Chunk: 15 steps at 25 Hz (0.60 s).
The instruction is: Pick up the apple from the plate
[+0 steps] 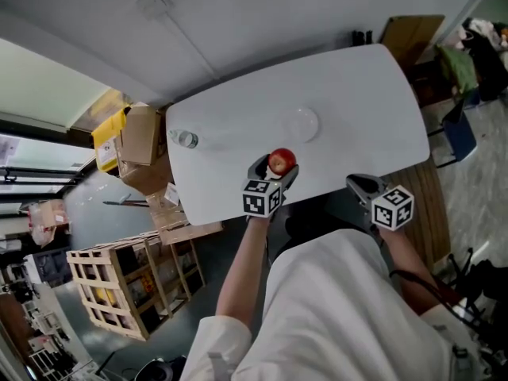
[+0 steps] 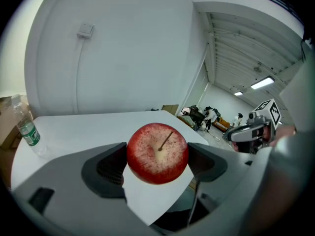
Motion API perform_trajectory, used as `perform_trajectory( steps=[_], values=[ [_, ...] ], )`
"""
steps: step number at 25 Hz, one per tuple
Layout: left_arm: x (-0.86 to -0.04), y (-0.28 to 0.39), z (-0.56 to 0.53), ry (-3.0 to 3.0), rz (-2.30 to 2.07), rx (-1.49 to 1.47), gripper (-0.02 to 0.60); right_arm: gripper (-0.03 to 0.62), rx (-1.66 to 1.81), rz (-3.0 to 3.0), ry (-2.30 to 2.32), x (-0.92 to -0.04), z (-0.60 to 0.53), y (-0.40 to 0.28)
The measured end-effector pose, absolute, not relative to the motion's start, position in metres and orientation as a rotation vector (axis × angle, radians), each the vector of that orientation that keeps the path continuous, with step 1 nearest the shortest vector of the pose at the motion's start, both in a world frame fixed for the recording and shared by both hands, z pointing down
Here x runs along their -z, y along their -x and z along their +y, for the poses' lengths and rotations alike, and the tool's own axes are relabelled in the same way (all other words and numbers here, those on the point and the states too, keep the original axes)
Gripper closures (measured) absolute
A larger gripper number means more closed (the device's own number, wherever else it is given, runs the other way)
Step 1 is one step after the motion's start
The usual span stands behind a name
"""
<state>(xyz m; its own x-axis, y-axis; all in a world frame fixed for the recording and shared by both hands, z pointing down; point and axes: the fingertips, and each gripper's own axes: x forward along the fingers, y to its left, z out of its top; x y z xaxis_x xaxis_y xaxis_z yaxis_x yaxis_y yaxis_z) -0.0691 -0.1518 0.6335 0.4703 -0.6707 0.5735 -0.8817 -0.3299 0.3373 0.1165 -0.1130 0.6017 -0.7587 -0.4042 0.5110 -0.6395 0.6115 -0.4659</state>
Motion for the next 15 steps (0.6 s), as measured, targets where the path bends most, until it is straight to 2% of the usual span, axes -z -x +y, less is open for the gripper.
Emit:
perform_trajectory(
  steps=[15],
  values=[
    [-0.591,0.1,-0.06,-2.152,-1.273,-0.397,0.195,0.551,-0.854,-2.517,-0.923,-0.587,-0.049,-0.103]
  ],
)
